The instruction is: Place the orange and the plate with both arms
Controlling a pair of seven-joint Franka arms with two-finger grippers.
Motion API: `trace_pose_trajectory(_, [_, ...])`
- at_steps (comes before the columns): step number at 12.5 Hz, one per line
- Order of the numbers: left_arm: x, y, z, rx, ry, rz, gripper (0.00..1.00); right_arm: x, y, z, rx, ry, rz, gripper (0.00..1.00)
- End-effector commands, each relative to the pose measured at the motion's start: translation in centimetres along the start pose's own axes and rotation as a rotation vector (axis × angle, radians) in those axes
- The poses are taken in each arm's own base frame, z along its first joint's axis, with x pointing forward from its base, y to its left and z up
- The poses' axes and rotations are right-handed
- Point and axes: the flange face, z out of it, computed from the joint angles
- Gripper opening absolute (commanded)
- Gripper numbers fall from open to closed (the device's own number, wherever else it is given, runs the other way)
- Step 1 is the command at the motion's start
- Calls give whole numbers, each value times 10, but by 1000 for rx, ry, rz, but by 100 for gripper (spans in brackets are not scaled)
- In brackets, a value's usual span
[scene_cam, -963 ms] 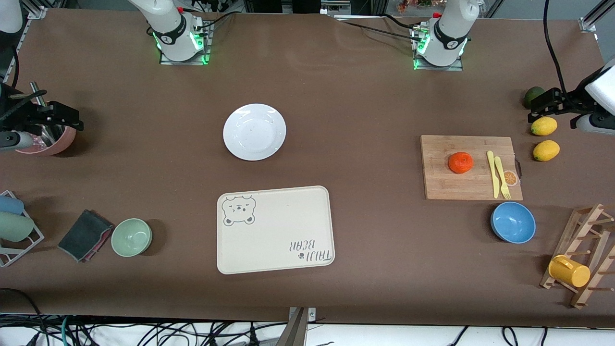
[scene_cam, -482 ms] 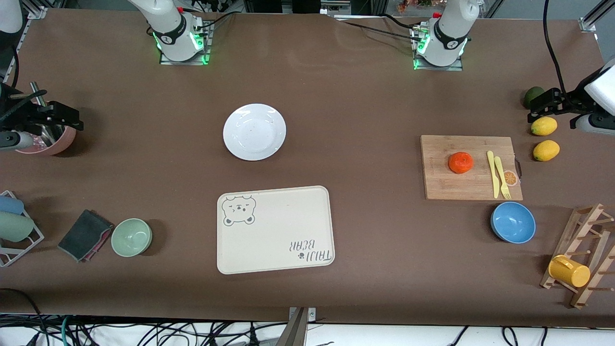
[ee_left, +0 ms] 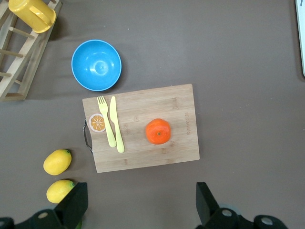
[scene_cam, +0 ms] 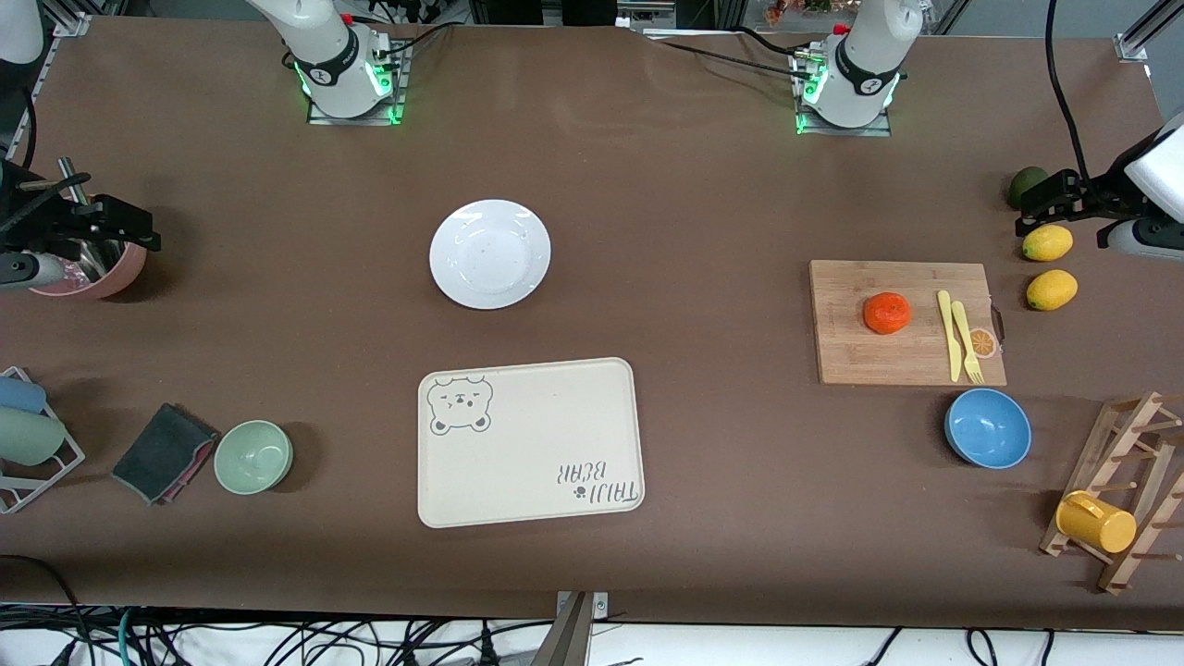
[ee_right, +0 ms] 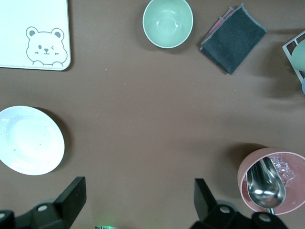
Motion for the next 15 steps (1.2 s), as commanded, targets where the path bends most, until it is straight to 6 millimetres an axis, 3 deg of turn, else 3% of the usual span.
trace_pose_trajectory(1, [3, 3, -1, -28, 4, 19, 100, -3, 0, -6, 18, 2, 4, 100])
trace_pose_trajectory(13, [8, 3, 1, -21, 14, 19, 100, -1, 8, -3, 17, 8, 19, 100])
trace_pose_trajectory(15, [16, 2, 16, -14, -15, 15, 100, -1, 5, -5, 17, 11, 18, 100])
